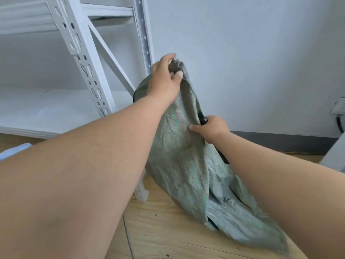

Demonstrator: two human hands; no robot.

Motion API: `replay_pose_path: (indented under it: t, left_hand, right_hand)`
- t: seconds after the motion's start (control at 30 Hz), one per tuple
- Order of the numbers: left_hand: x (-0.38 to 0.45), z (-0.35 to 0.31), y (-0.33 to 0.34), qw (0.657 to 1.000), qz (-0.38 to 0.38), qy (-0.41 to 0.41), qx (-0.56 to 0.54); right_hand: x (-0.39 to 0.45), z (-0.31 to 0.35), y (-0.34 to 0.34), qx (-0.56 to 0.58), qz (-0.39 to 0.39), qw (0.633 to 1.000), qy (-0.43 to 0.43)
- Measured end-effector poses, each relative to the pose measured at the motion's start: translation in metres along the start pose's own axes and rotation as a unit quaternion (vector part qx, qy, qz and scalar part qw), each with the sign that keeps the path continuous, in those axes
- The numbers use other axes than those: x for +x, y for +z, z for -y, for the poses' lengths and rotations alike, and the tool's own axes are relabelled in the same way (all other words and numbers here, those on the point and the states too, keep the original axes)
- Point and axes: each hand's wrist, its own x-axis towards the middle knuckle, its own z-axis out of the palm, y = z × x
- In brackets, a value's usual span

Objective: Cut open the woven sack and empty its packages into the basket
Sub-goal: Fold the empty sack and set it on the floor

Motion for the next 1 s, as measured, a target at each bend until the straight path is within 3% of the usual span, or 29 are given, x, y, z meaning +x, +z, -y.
replay_pose_path:
  t: [0.07,0.13,0.23,0.27,0.33,0.5,0.57,0.7,0.8,0.87,1.0]
  left_hand:
    - [-0.013,-0.001,0.005,0.998,0.006,0.032,0.047]
    - [-0.024,0.002,0.011,0.991,0.048,0.029,0.119]
    - [-0.038,0.001,0.021,0.946,0.288,-0.138,0.063]
    - [-0.038,0.001,0.025,0.931,0.320,-0.155,0.079]
    - [-0.035,0.000,0.032,0.941,0.283,-0.145,0.118]
    - [-0.023,-0.022,0.032,0.997,0.010,-0.055,0.062]
    - [-0.016,-0.036,0.031,0.998,-0.040,-0.036,0.039]
    - [0.002,-0.050,0.022,0.997,-0.055,-0.050,-0.009]
    - [0.008,-0.040,0.013,0.994,0.048,-0.048,-0.083]
    - [0.003,-0.033,0.011,0.989,0.063,-0.028,-0.127]
    - [-0.003,-0.024,0.017,0.999,0.029,0.007,0.024]
  right_hand:
    - [0.008,0.012,-0.017,0.058,-0.068,0.994,0.055]
    - [0.011,0.030,-0.033,0.139,-0.080,0.982,0.104]
    - [0.015,0.065,-0.055,0.200,-0.056,0.972,0.106]
    - [0.014,0.078,-0.062,0.205,-0.047,0.973,0.093]
    - [0.010,0.105,-0.076,0.177,-0.026,0.982,0.058]
    - [0.003,0.165,-0.102,0.108,-0.073,0.989,-0.075]
    - [0.000,0.183,-0.110,0.089,-0.083,0.987,-0.105]
    - [0.004,0.200,-0.121,0.064,-0.104,0.985,-0.124]
    - [0.009,0.190,-0.129,0.052,-0.122,0.985,-0.113]
    - [0.010,0.180,-0.132,0.043,-0.109,0.988,-0.100]
    - [0.008,0.163,-0.131,0.067,-0.054,0.993,-0.077]
